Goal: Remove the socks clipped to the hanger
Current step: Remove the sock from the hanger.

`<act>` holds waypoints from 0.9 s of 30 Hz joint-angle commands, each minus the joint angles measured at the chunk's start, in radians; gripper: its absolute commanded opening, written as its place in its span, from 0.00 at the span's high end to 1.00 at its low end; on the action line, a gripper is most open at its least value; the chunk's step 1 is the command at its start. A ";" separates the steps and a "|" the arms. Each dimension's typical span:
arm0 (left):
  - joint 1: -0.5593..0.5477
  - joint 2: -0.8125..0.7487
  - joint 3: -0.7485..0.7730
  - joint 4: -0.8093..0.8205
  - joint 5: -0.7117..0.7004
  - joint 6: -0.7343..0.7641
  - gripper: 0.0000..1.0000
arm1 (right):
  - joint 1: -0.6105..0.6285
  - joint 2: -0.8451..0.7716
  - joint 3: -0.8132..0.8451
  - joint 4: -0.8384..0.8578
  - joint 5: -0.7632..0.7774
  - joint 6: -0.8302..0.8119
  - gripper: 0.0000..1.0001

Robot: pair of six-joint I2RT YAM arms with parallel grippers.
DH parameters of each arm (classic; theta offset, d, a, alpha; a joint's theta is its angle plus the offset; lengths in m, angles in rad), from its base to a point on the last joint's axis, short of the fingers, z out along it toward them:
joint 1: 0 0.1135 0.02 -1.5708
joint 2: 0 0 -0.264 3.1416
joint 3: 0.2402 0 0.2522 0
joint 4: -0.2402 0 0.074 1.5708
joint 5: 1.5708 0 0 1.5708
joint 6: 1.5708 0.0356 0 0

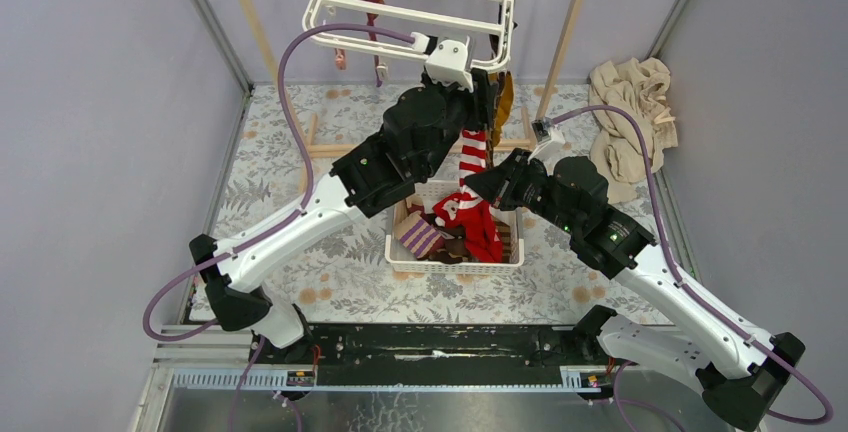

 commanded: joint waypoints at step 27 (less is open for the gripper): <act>0.022 -0.012 -0.002 0.055 -0.026 0.036 0.38 | -0.006 -0.003 0.032 0.043 -0.046 -0.014 1.00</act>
